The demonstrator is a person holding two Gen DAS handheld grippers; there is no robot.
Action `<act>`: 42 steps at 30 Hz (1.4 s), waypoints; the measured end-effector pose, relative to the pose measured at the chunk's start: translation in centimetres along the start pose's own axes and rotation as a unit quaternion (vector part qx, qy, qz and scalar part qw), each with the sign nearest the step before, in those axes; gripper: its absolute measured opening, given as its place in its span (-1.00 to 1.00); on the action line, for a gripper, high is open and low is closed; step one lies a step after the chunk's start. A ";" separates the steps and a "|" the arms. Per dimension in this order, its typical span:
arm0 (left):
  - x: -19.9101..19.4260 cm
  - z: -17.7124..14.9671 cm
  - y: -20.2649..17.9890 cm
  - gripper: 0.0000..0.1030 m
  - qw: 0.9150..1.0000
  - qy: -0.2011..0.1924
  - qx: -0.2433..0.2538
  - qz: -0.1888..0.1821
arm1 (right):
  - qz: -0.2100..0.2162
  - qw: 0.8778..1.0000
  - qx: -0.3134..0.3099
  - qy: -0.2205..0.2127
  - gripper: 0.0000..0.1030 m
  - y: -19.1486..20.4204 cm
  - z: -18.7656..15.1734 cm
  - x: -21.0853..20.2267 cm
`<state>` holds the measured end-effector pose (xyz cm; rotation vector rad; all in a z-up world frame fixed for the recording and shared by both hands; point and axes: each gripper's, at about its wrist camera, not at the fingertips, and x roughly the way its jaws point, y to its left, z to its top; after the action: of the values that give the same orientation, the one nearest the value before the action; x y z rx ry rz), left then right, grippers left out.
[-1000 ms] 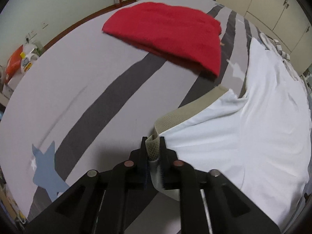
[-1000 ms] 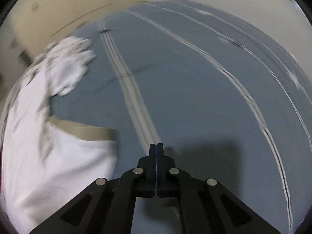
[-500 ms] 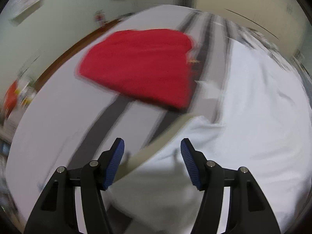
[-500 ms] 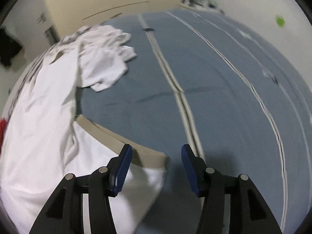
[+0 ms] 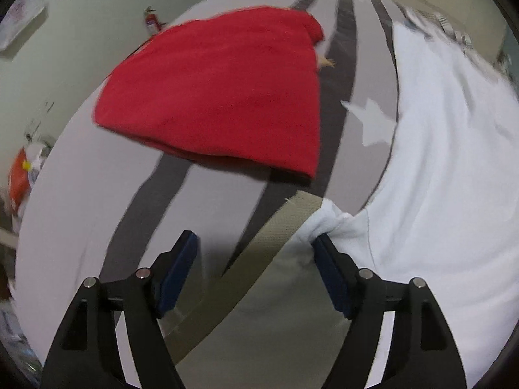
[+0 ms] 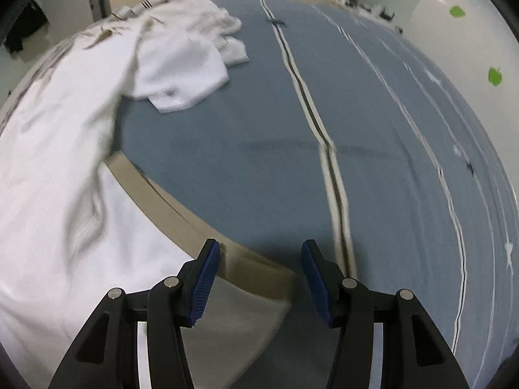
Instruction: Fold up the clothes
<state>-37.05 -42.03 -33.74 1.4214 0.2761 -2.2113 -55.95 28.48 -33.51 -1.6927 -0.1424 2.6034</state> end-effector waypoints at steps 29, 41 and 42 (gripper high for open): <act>-8.6 -9.7 0.0 0.33 0.997 -0.023 -0.064 -0.025 | 0.050 0.991 0.121 -0.020 -0.86 -6.5 -5.3 -5.7; -10.3 -17.3 -4.2 0.33 0.982 0.064 -0.077 -0.159 | 0.111 0.983 0.149 0.011 -0.14 -2.8 -12.6 -9.8; -10.1 -18.0 -4.6 0.33 0.980 0.072 -0.083 -0.167 | 0.128 0.982 0.140 0.020 -0.14 -1.5 -14.0 -10.2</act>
<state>-21.70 -27.49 -33.01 1.5352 0.7825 -2.2778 -38.99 29.97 -29.72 -1.7587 0.4509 2.5962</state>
